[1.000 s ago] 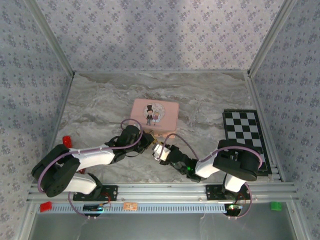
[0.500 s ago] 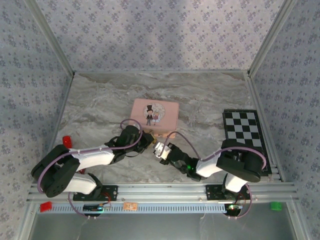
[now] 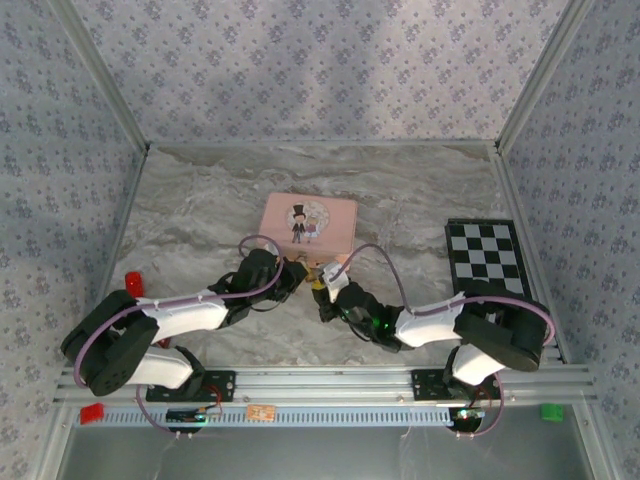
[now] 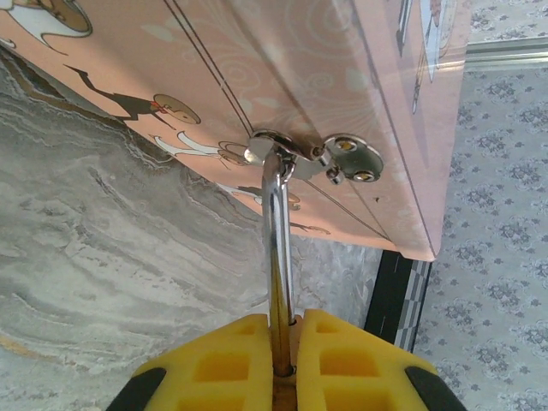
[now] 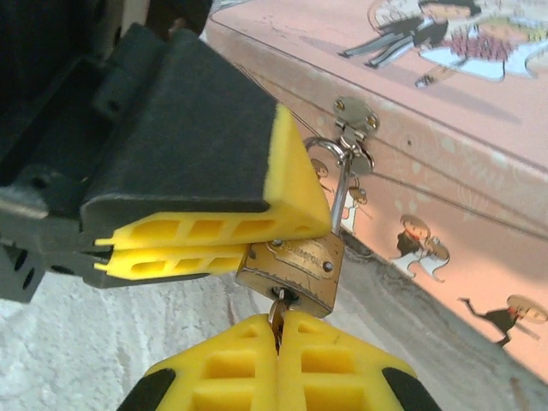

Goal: Unlock the padlock with the key

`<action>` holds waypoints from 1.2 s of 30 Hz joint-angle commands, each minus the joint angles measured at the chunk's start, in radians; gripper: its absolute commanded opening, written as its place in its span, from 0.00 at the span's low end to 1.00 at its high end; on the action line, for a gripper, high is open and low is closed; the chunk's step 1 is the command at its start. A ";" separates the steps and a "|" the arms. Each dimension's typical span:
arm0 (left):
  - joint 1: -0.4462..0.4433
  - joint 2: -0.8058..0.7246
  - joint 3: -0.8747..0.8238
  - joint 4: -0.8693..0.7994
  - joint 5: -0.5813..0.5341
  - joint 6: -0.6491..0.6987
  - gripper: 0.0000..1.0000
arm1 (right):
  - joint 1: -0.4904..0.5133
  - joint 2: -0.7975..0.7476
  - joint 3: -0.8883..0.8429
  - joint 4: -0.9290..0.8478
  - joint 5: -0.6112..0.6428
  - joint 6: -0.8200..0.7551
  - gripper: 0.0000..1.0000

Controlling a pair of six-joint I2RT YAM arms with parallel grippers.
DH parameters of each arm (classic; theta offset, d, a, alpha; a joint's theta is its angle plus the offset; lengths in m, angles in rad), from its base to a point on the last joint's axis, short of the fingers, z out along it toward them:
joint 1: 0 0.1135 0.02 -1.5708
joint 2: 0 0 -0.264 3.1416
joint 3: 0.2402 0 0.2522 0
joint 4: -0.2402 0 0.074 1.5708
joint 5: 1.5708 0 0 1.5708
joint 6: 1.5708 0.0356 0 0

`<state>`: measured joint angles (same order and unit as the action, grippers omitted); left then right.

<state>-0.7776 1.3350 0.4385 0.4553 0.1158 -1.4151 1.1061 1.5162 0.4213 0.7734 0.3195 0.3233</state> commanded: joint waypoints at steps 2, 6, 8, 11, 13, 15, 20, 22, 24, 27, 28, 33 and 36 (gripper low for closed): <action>0.000 -0.008 0.008 0.059 0.021 0.024 0.00 | -0.051 -0.011 -0.007 0.034 0.012 0.293 0.02; 0.000 -0.001 0.008 0.052 0.015 0.031 0.00 | -0.074 -0.020 -0.039 0.070 -0.036 0.392 0.01; 0.000 0.006 0.007 0.044 0.011 0.037 0.00 | -0.088 -0.026 -0.061 0.084 -0.061 0.452 0.00; 0.001 0.017 0.003 0.040 0.004 0.046 0.00 | -0.114 -0.027 -0.091 0.106 -0.094 0.534 0.00; 0.001 0.027 0.002 0.040 0.002 0.054 0.00 | -0.122 -0.027 -0.102 0.106 -0.105 0.566 0.00; 0.003 0.041 -0.005 0.055 0.004 0.055 0.00 | -0.125 -0.024 -0.106 0.099 -0.112 0.598 0.00; 0.003 0.082 -0.018 0.100 0.024 0.053 0.00 | -0.124 -0.004 -0.101 0.102 -0.125 0.617 0.00; 0.003 0.092 -0.020 0.111 0.027 0.053 0.00 | -0.125 0.000 -0.101 0.102 -0.125 0.619 0.00; 0.003 0.097 -0.020 0.114 0.027 0.054 0.00 | -0.125 0.004 -0.102 0.103 -0.129 0.620 0.00; 0.003 0.103 -0.016 0.111 0.032 0.059 0.00 | -0.117 -0.003 -0.097 0.083 -0.124 0.610 0.00; 0.003 0.104 -0.012 0.106 0.036 0.062 0.00 | -0.115 -0.007 -0.095 0.071 -0.120 0.603 0.00; 0.002 0.099 -0.035 0.092 0.036 0.064 0.00 | -0.111 -0.039 -0.081 -0.013 -0.113 0.576 0.00; 0.001 0.085 -0.054 0.083 0.037 0.077 0.00 | -0.097 -0.062 -0.067 -0.078 -0.106 0.565 0.00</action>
<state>-0.7807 1.4296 0.4183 0.5674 0.1661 -1.3842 1.0157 1.4822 0.3408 0.8017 0.1158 0.8978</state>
